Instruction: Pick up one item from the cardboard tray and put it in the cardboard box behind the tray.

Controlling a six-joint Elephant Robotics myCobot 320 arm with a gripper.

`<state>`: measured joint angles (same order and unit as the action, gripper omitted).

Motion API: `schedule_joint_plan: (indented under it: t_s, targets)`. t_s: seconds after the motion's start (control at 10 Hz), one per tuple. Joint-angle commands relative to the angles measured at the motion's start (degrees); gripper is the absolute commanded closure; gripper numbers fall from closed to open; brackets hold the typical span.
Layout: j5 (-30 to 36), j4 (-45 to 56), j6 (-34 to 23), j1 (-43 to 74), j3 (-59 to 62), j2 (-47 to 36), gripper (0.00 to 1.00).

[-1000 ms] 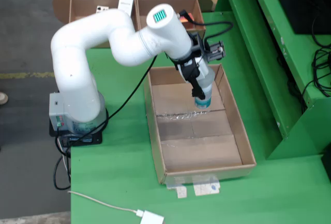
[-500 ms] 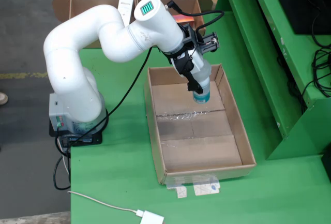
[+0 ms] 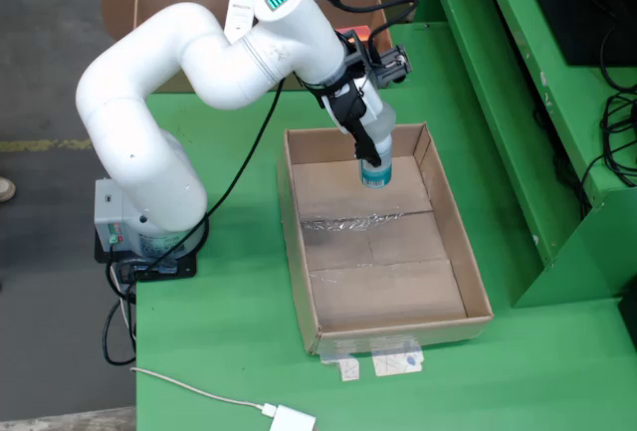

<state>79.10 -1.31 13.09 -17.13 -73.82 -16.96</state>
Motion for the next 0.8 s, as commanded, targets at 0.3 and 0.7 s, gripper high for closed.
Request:
schedule_joint_plan:
  t_s: [0.3, 0.7]
  targets:
    - [-6.44, 6.58, 2.75, -23.01, -0.98, -8.6, 1.0]
    - [-11.22, 12.51, 6.58, -35.93, -2.29, -12.91, 1.0]
